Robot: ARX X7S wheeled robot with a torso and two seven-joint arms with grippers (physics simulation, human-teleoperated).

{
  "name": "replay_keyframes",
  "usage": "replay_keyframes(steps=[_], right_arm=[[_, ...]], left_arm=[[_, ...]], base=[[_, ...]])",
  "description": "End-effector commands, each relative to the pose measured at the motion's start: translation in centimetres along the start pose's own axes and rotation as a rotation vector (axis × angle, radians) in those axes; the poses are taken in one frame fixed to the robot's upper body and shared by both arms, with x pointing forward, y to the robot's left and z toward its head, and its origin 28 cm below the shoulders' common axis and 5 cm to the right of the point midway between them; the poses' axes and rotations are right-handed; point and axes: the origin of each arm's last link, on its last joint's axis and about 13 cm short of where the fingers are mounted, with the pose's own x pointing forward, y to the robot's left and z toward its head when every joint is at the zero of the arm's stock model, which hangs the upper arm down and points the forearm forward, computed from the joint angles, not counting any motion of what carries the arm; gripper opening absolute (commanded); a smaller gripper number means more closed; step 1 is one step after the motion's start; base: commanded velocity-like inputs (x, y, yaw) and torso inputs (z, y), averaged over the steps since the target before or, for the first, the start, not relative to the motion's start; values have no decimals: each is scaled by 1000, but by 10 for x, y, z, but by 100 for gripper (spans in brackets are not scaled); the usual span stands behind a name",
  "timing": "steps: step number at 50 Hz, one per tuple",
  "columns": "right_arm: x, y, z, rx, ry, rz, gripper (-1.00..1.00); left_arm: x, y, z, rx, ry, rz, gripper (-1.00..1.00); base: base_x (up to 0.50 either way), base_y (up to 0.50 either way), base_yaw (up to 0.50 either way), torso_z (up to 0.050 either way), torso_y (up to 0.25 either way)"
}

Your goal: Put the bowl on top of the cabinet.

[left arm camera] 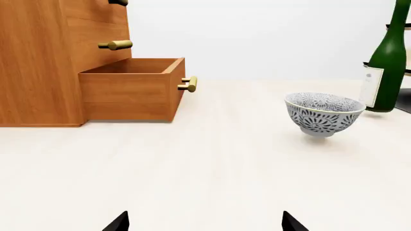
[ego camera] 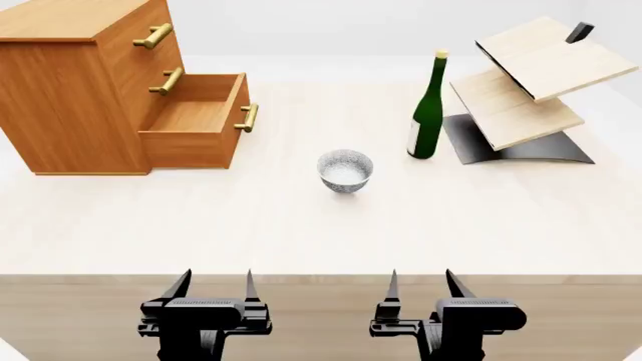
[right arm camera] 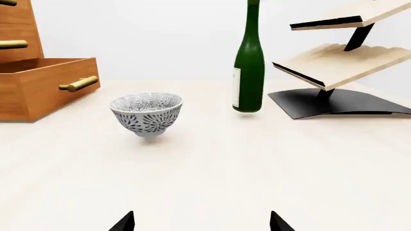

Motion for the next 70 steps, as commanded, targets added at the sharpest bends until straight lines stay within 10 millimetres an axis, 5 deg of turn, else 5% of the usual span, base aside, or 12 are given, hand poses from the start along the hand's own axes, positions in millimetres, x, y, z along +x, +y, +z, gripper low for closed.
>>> replay_keyframes(steps=[1,23,70], right_arm=[[0,1,0,1,-2,2,100],[-1,3,-1,5,0,11,100],[-2,8,7,1,-42,32,100]], left_arm=[[0,0,0,2,1,0,100],[-2,-1,3,10,0,-3,100],[-27,5,82,81,-62,-20,100]], base=[[0,0,0,0,0],[0,0,0,0,0],[0,0,0,0,0]])
